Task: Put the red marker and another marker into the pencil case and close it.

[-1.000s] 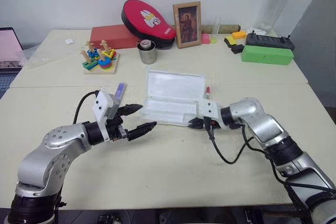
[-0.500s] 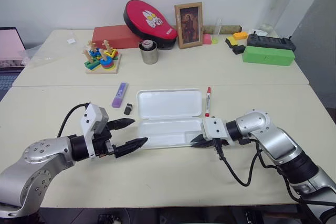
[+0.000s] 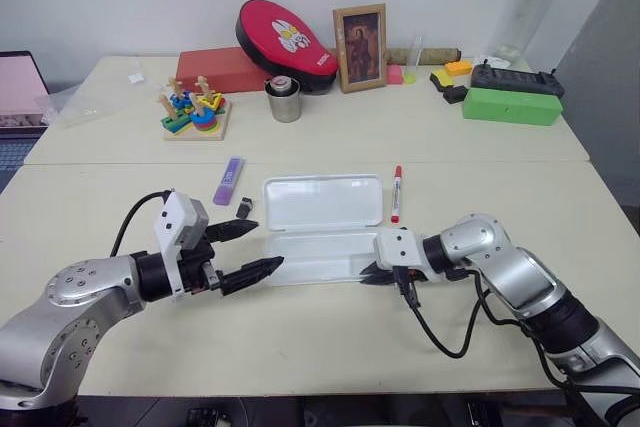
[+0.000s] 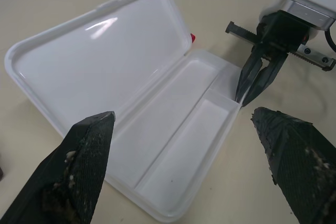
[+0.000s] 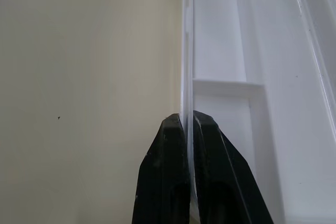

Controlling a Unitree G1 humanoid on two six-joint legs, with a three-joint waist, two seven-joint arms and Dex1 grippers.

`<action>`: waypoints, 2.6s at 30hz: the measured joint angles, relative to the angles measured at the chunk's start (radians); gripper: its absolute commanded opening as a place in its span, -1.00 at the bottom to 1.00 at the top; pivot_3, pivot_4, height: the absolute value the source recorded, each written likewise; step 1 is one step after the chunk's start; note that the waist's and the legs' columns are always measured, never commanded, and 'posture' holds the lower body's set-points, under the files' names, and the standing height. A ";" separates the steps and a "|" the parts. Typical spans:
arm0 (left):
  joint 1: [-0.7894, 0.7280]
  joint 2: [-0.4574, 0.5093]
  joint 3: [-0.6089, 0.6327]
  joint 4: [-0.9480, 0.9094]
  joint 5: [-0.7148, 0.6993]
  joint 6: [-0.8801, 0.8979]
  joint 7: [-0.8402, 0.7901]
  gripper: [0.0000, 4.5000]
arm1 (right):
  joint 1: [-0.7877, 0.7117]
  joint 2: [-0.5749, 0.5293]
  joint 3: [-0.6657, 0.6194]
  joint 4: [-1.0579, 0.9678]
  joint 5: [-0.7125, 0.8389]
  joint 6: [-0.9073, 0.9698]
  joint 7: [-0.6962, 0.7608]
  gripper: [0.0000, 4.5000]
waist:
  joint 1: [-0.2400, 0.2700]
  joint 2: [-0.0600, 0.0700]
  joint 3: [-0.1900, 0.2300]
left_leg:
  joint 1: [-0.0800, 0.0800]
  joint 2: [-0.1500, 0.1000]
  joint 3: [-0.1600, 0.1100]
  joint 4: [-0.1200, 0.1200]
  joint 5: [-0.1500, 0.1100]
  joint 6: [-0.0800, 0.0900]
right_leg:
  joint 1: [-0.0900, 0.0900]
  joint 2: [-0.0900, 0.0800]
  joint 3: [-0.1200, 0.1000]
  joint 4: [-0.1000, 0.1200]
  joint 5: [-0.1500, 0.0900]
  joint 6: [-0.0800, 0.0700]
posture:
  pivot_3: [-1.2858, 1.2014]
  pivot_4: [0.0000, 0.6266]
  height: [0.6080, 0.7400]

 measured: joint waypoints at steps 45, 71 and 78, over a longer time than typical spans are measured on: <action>-0.276 -0.077 -0.233 0.175 0.093 -0.084 -0.088 1.00 | -0.147 0.080 -0.244 0.190 0.151 0.379 -0.386 0.99 | 0.015 0.000 0.000 | -0.001 0.000 0.000 0.000 0.000 0.000 | -0.001 0.000 0.000 0.000 0.000 0.000 | 0.03 -0.52 1.00; -0.263 -0.095 -0.245 0.159 0.114 -0.095 -0.094 1.00 | -0.213 0.144 -0.307 0.231 0.121 0.444 -0.543 0.99 | 0.009 0.000 0.000 | -0.001 0.000 0.000 0.000 0.000 0.000 | -0.001 0.000 0.000 0.000 0.000 0.000 | 0.03 -0.52 1.00; -0.261 -0.095 -0.245 0.148 0.114 -0.090 -0.084 1.00 | -0.206 0.138 -0.323 0.235 0.112 0.494 -0.607 0.99 | 0.010 0.000 0.000 | -0.001 0.000 0.000 0.000 0.000 0.000 | -0.001 0.000 0.000 0.000 0.000 0.000 | 0.03 -0.52 1.00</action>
